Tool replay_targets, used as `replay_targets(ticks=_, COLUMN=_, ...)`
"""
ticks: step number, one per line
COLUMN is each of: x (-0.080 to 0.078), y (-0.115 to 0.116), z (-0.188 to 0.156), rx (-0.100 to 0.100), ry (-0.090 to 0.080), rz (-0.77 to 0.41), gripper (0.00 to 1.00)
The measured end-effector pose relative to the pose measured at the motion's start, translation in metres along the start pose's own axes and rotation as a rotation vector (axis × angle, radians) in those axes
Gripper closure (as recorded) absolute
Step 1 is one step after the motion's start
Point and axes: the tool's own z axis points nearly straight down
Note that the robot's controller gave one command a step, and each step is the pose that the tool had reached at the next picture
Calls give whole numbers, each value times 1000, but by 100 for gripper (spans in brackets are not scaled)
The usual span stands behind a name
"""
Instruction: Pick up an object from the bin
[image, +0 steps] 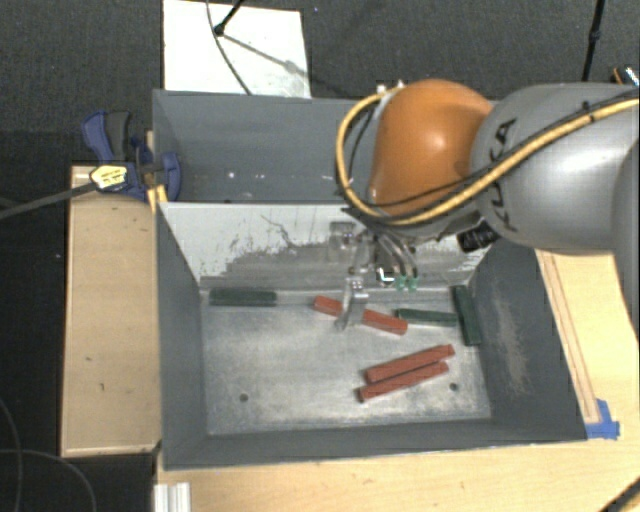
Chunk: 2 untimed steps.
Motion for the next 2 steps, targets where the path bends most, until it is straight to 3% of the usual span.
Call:
replay_targets(ticks=1, x=13, y=-34, z=130, rx=1, ry=0, rz=-103, gripper=0)
replay_targets(ticks=2, x=14, y=-101, z=128, rx=4, ry=-7, rz=-89, gripper=0)
